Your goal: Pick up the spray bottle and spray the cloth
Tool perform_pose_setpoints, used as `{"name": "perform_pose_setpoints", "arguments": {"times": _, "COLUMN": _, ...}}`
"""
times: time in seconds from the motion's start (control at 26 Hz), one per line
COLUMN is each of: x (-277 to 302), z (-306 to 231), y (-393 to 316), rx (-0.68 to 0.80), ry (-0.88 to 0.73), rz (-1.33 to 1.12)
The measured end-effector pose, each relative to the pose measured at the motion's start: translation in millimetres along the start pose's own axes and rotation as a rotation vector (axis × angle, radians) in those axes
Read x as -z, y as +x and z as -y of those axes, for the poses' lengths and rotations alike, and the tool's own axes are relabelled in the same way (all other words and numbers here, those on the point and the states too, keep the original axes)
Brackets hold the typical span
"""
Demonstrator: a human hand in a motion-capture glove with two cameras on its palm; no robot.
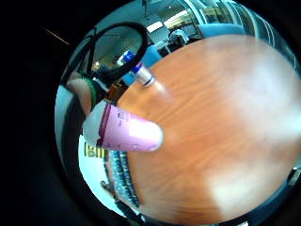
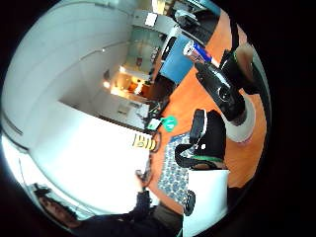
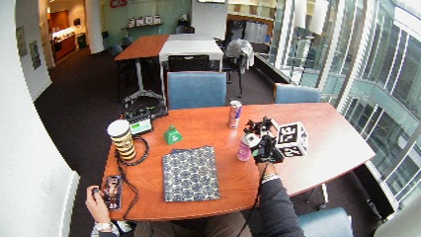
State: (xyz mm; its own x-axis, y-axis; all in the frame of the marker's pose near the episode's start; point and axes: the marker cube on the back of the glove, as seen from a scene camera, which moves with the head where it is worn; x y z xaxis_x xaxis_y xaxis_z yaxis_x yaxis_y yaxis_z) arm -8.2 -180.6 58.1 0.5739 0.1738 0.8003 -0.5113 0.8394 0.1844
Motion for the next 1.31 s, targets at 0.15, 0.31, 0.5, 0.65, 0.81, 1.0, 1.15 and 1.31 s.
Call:
{"name": "perform_pose_setpoints", "arguments": {"times": 0.15, "x": -6.0, "z": 0.0, "y": 3.7, "rx": -0.017, "ry": -0.020, "rz": 0.083}}
{"name": "perform_pose_setpoints", "arguments": {"times": 0.31, "x": -11.1, "z": 0.5, "y": 1.3, "rx": 0.023, "ry": -0.013, "rz": 0.074}}
{"name": "perform_pose_setpoints", "arguments": {"times": 0.5, "x": -15.6, "z": -1.6, "y": -4.6, "rx": 0.092, "ry": 0.013, "rz": 0.078}}
{"name": "perform_pose_setpoints", "arguments": {"times": 0.65, "x": -15.3, "z": 1.2, "y": -11.4, "rx": 0.123, "ry": 0.068, "rz": 0.130}}
{"name": "perform_pose_setpoints", "arguments": {"times": 0.81, "x": -14.1, "z": 2.7, "y": -19.2, "rx": 0.139, "ry": 0.102, "rz": 0.171}}
{"name": "perform_pose_setpoints", "arguments": {"times": 1.0, "x": -13.7, "z": 3.1, "y": -24.0, "rx": 0.155, "ry": 0.138, "rz": 0.185}}
{"name": "perform_pose_setpoints", "arguments": {"times": 1.15, "x": -15.1, "z": 5.7, "y": -15.7, "rx": 0.180, "ry": 0.125, "rz": 0.185}}
{"name": "perform_pose_setpoints", "arguments": {"times": 1.31, "x": -14.8, "z": 9.9, "y": -9.8, "rx": 0.196, "ry": 0.081, "rz": 0.185}}
